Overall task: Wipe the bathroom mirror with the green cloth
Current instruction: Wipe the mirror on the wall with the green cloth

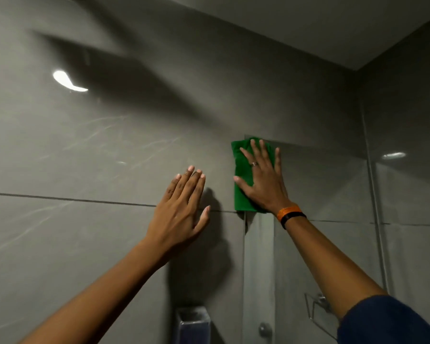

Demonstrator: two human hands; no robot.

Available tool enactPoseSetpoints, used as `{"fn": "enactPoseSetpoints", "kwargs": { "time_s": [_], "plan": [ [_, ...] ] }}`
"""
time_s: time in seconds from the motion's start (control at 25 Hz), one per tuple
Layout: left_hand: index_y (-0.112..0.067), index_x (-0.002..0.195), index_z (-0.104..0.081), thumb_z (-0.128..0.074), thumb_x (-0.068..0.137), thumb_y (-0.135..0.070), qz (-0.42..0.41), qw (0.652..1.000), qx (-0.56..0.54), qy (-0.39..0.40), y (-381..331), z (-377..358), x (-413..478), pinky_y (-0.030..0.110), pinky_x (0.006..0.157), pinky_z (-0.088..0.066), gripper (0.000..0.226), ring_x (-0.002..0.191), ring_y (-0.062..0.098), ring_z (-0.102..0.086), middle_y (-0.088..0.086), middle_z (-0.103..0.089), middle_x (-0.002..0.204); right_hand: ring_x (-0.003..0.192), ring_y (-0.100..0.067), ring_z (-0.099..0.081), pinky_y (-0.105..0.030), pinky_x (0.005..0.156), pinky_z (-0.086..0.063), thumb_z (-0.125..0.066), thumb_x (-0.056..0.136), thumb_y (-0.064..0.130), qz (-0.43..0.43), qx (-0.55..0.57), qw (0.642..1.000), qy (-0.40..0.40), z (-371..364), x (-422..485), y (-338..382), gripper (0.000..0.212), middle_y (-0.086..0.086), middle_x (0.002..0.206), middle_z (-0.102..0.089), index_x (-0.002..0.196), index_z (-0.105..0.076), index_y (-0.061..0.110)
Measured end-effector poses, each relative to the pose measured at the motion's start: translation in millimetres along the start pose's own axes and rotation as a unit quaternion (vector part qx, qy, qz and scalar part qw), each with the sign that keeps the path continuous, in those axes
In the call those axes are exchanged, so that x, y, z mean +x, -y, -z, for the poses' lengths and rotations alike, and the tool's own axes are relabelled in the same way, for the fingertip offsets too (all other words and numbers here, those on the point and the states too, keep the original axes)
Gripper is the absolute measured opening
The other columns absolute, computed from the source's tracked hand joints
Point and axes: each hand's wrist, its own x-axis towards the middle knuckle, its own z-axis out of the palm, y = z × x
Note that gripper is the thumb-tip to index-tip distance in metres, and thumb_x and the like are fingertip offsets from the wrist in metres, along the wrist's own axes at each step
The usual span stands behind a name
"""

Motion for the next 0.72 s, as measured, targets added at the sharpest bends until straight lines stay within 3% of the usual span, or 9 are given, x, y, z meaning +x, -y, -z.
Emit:
{"fn": "enactPoseSetpoints", "kwargs": {
  "time_s": [0.08, 0.16, 0.36, 0.52, 0.72],
  "plan": [
    [0.002, 0.152, -0.034, -0.031, 0.097, -0.047, -0.012, 1.000, -0.010, 0.003, -6.7, -15.9, 9.5, 0.048, 0.124, -0.019, 0.073, 0.151, 0.034, -0.021, 0.022, -0.034, 0.160, 0.159, -0.021, -0.002, -0.049, 0.128, 0.011, -0.030, 0.089, 0.075, -0.060, 0.089, 0.994, -0.018, -9.0, 2.6, 20.8, 0.086, -0.008, 0.171, -0.013, 0.157, -0.030, 0.022],
    [0.002, 0.152, -0.032, -0.030, 0.097, -0.048, -0.015, 0.999, -0.031, 0.002, -14.3, -29.6, 21.7, 0.048, 0.124, -0.016, 0.074, 0.151, 0.033, -0.017, 0.023, -0.031, 0.161, 0.159, -0.022, -0.002, -0.047, 0.129, 0.006, -0.023, 0.094, 0.070, -0.099, 0.135, 0.985, -0.050, -16.7, 8.1, 41.0, 0.081, -0.010, 0.171, -0.012, 0.158, -0.027, 0.021],
    [-0.001, 0.155, -0.027, -0.026, 0.099, -0.046, -0.014, 0.999, -0.034, -0.012, -25.6, -54.7, 34.0, 0.047, 0.125, -0.015, 0.072, 0.153, 0.032, -0.015, 0.020, -0.026, 0.163, 0.158, -0.024, -0.012, -0.051, 0.130, -0.011, -0.037, 0.104, 0.042, -0.028, 0.083, 0.988, -0.128, -31.8, 14.6, 16.6, 0.058, -0.008, 0.169, -0.022, 0.158, -0.029, 0.021],
    [-0.003, 0.157, -0.020, -0.022, 0.100, -0.044, -0.025, 0.999, -0.029, -0.019, -30.5, -62.3, 46.0, 0.045, 0.127, -0.011, 0.070, 0.155, 0.032, -0.010, 0.019, -0.019, 0.166, 0.158, -0.024, -0.016, -0.052, 0.130, -0.010, -0.035, 0.105, 0.042, -0.029, 0.065, 0.988, -0.138, -28.6, 29.6, -25.8, 0.057, -0.007, 0.168, -0.025, 0.158, -0.030, 0.022],
    [0.000, 0.155, -0.022, -0.025, 0.097, -0.041, -0.019, 0.999, -0.010, -0.042, -40.6, -65.7, 61.6, 0.047, 0.125, -0.012, 0.071, 0.153, 0.034, -0.011, 0.022, -0.020, 0.164, 0.158, -0.021, -0.015, -0.051, 0.130, -0.005, -0.033, 0.104, 0.042, -0.094, 0.044, 0.984, -0.142, -28.0, 17.1, -95.8, 0.058, -0.005, 0.169, -0.024, 0.158, -0.030, 0.023]
  ]
}}
